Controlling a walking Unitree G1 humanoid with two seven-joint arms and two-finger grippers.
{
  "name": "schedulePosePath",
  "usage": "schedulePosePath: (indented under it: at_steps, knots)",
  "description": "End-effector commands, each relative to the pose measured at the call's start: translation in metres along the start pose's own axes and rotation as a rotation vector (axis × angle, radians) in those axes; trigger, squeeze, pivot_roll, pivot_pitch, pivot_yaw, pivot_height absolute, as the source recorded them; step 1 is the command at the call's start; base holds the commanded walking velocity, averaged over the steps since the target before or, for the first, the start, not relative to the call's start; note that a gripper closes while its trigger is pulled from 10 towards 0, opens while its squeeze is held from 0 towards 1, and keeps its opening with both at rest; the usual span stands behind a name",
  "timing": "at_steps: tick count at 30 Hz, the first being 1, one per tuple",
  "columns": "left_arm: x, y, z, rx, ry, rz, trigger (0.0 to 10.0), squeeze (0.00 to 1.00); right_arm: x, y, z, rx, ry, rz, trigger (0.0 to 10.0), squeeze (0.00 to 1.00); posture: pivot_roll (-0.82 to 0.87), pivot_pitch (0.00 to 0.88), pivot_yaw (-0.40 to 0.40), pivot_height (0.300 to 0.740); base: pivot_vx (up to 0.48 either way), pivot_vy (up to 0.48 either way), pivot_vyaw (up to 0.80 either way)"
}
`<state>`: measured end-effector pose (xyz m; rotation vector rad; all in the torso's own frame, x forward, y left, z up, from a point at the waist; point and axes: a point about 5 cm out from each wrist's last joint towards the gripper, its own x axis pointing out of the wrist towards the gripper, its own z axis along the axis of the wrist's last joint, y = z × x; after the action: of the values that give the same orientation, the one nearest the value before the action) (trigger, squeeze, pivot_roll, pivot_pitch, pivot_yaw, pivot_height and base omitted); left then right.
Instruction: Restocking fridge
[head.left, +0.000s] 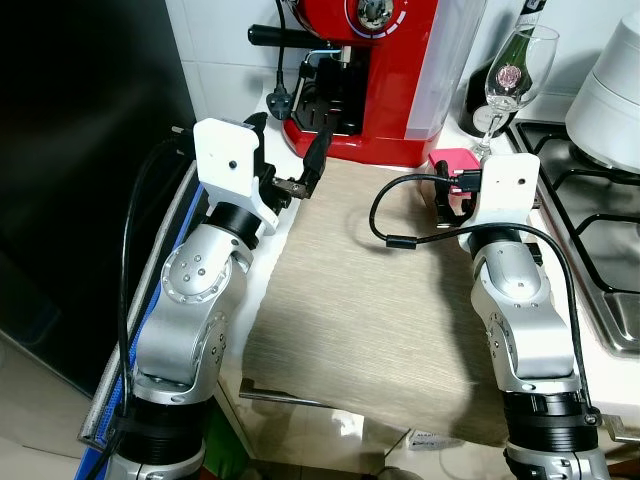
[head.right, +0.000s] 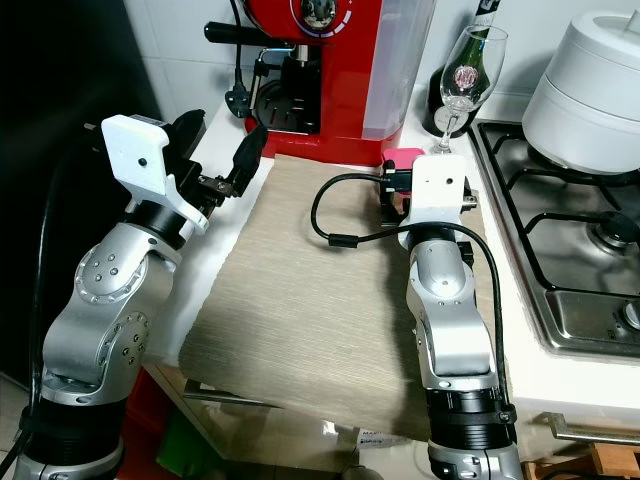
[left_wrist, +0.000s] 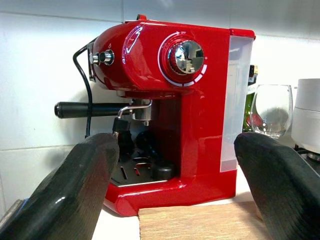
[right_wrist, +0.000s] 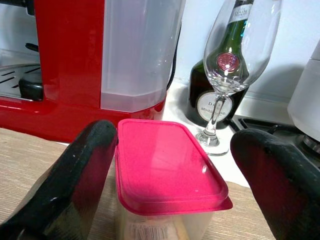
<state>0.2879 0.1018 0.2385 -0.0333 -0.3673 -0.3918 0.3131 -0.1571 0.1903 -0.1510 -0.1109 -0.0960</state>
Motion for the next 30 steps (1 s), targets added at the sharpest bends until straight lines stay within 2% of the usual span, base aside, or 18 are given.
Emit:
schedulePosePath:
  at_steps: [1, 9, 10, 11, 17, 26, 27, 30]
  knots:
    - [0.003, 0.000, 0.002, 0.005, -0.006, -0.001, 10.0, 0.00, 0.001, -0.002, 0.002, 0.024, -0.002, -0.010, 10.0, 0.00, -0.10, 0.031, 0.005, 0.740, 0.000, 0.000, 0.00]
    - [0.003, 0.000, 0.002, 0.007, -0.006, 0.002, 10.0, 0.00, 0.006, -0.005, -0.006, 0.089, 0.053, -0.033, 10.0, 0.00, -0.09, 0.030, 0.003, 0.740, 0.000, 0.000, 0.00]
    - [0.003, 0.000, 0.002, 0.007, -0.006, 0.002, 10.0, 0.00, 0.006, -0.006, -0.006, 0.089, 0.053, -0.045, 10.0, 0.22, -0.09, 0.031, 0.003, 0.740, 0.000, 0.000, 0.00]
    - [0.003, 0.000, 0.002, 0.007, -0.006, 0.002, 10.0, 0.00, 0.007, -0.006, -0.006, 0.086, 0.052, -0.047, 10.0, 1.00, -0.09, 0.031, 0.003, 0.740, 0.000, 0.000, 0.00]
    - [0.004, 0.000, 0.002, 0.006, -0.008, 0.002, 10.0, 0.00, 0.008, -0.003, -0.006, 0.097, 0.049, -0.037, 10.0, 1.00, -0.09, 0.031, 0.003, 0.740, 0.000, 0.000, 0.00]
    - [0.003, -0.001, 0.002, 0.006, -0.010, 0.004, 10.0, 0.00, 0.011, 0.003, -0.015, 0.110, 0.109, -0.011, 10.0, 1.00, -0.08, 0.021, -0.003, 0.740, 0.000, 0.000, 0.00]
    - [0.003, -0.001, 0.003, 0.009, -0.010, 0.004, 10.0, 0.00, 0.013, 0.002, -0.016, 0.108, 0.115, -0.016, 10.0, 0.00, -0.08, 0.021, -0.003, 0.740, 0.000, 0.000, 0.00]
    - [0.003, 0.000, 0.003, 0.008, -0.010, 0.005, 10.0, 0.00, 0.013, 0.002, -0.016, 0.105, 0.115, -0.013, 10.0, 0.00, -0.08, 0.021, -0.004, 0.740, 0.000, 0.000, 0.00]
